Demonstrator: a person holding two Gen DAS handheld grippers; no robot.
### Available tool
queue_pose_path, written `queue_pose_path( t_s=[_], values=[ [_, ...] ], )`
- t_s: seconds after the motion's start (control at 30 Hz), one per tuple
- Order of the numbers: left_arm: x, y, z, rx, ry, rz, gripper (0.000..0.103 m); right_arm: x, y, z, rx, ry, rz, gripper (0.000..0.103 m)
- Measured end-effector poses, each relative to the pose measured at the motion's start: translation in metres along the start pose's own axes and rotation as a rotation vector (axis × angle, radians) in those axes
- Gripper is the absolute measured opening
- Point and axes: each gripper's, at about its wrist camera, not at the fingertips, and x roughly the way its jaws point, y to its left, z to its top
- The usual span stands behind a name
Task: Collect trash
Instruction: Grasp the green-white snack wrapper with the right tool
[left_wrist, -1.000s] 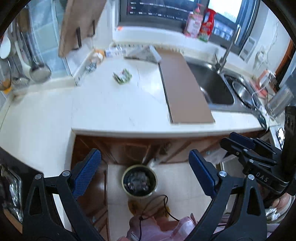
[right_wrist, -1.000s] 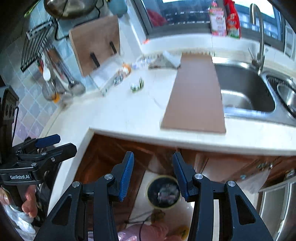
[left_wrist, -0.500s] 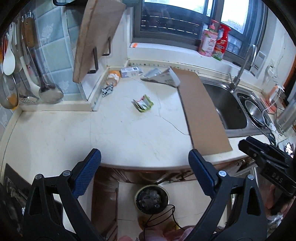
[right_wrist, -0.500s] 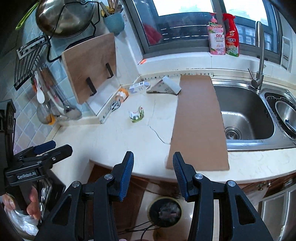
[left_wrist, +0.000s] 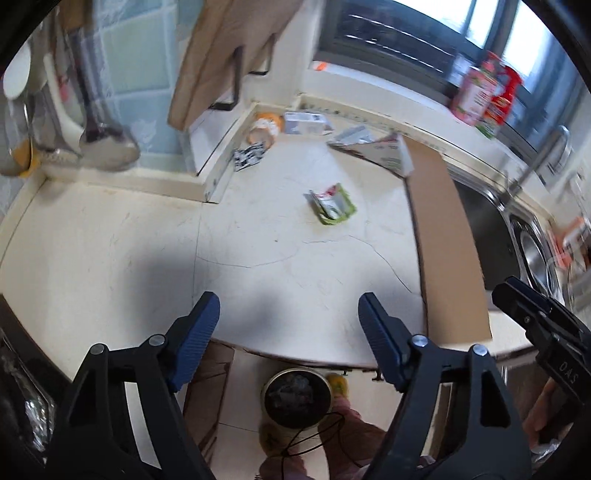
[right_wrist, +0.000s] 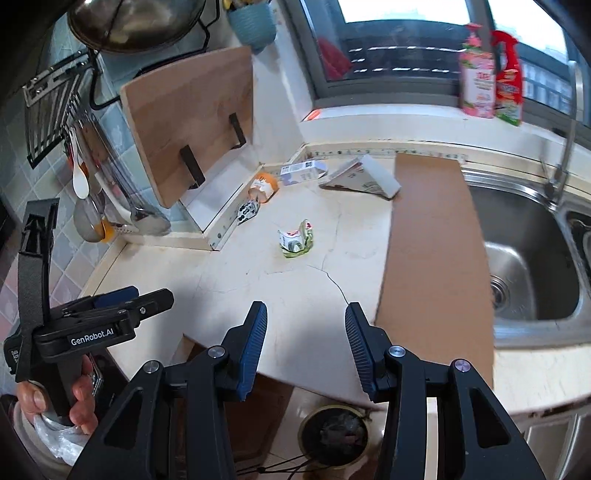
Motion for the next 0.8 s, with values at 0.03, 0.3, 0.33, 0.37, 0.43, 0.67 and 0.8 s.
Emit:
queue_pose_path(
  t_s=[0.03, 0.3, 0.33, 0.37, 0.43, 0.67, 0.8],
  values=[
    [0.007, 0.001, 0.003, -0.018, -0.001, 0.012, 0.071, 0.014, -0.004, 0.009, -0.008, 0.012, 0.017, 0.045],
    [0.066, -0.010, 0.032, -0.093, -0.010, 0.116, 0.070, 0.124, -0.035, 0.080, -0.080, 0.128, 0.115, 0.045],
    [0.073, -0.012, 0.036, -0.101, -0.024, 0.127, 0.070, 0.144, -0.039, 0.091, -0.094, 0.145, 0.129, 0.045],
    [0.079, -0.015, 0.040, -0.109, -0.034, 0.134, 0.070, 0.158, -0.041, 0.099, -0.103, 0.155, 0.141, 0.045],
    [0.090, -0.019, 0.047, -0.124, -0.047, 0.148, 0.070, 0.193, -0.047, 0.115, -0.118, 0.184, 0.165, 0.045],
    [0.127, -0.023, 0.064, -0.161, -0.041, 0.227, 0.070, 0.297, -0.054, 0.139, -0.143, 0.289, 0.241, 0.045],
    [0.136, -0.018, 0.071, -0.185, -0.041, 0.263, 0.070, 0.333, -0.047, 0.132, -0.159, 0.349, 0.268, 0.045]
  ],
)
